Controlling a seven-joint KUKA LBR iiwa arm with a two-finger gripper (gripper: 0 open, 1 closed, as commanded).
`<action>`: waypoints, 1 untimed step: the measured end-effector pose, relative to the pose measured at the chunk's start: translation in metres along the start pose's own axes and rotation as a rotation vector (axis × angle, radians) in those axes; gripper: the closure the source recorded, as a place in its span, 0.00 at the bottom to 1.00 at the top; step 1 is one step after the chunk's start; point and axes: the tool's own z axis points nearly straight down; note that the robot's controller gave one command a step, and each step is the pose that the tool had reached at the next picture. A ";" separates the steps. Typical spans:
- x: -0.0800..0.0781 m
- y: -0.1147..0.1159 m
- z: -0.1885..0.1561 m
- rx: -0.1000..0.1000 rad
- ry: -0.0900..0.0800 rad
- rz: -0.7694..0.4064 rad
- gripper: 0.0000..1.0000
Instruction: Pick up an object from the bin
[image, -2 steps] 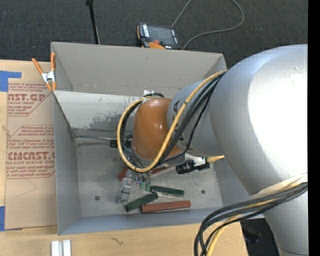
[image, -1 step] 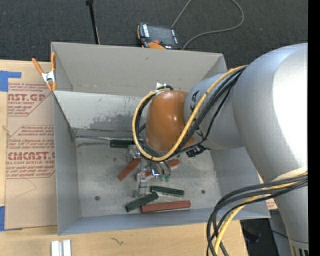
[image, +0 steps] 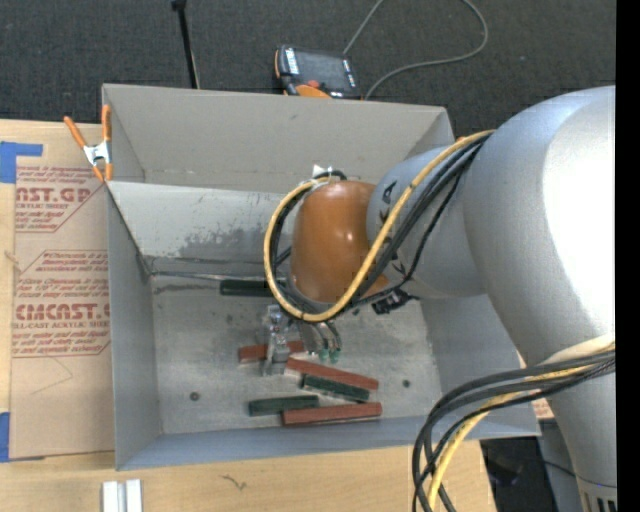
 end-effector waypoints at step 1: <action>-0.007 0.010 -0.120 -0.001 -0.008 0.088 1.00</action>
Offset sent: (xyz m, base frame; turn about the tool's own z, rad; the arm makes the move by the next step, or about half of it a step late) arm 0.0038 0.0086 0.1150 0.0890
